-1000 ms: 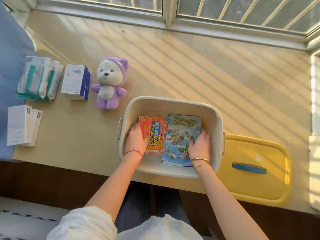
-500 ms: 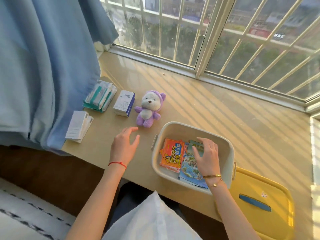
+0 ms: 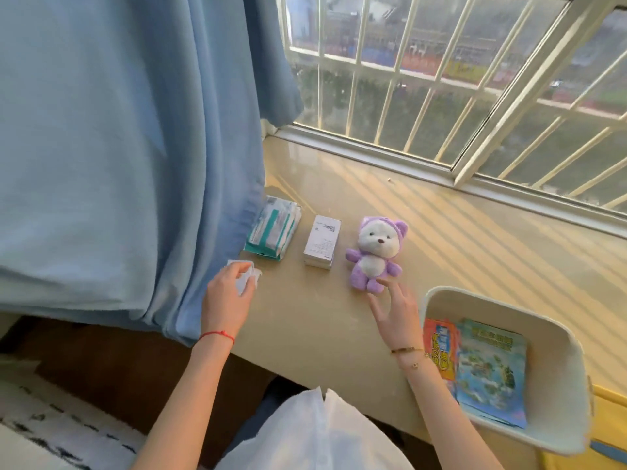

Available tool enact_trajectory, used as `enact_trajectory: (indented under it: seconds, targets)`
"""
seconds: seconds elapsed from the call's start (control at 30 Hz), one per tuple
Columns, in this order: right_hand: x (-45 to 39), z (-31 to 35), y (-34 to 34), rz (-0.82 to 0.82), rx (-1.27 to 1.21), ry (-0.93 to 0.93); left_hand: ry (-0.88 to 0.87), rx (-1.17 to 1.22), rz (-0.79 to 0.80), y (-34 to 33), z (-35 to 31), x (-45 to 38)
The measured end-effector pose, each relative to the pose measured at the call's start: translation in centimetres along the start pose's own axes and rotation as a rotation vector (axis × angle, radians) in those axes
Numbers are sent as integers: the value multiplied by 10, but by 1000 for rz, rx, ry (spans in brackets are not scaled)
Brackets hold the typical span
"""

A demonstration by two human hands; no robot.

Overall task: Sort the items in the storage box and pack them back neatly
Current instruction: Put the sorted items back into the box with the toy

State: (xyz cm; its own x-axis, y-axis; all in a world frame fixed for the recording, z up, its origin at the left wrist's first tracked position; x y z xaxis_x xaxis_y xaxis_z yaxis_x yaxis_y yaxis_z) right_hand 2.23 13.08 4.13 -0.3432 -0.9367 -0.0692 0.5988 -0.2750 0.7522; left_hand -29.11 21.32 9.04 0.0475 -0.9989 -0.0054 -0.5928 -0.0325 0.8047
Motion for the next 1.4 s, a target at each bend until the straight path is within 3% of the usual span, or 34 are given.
enact_trajectory:
  seconds: [0.17,0.4,0.8,0.9,1.13,1.4]
  targets:
    - [-29,18,-66,15,-27,-161,-66,11,140,-12,30,-58]
    - [-81,0,-138,92,-52,-381,-106,157,274,-90,34,-113]
    - [-158,-64,-238,201,-62,-509,-37,145,391,-231,48,-145]
    - [-154,-75,-243,191,-41,-535,-33,137,387,-248,48,-146]
    - [-140,-77,-204,-80,-100,-497,76,50,450,-291,53,-149]
    - [-125,-89,-195,-129,-183,-558,137,65,394,-313,55,-150]
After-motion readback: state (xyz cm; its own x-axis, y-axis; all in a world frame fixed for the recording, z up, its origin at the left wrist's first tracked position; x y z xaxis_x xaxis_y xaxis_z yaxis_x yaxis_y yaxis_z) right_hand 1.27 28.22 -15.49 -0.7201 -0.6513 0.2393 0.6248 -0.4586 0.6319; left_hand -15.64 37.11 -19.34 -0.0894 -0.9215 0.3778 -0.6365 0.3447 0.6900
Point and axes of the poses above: each hand's wrist, its own x-axis away from the middle knuckle, its own y-axis out of the back of the hand, z = x × y, the point moved 8 cm from there along -x, towards the middle knuckle, and after that the axes turned 3 degrees about -z, right-handed, at the moved point
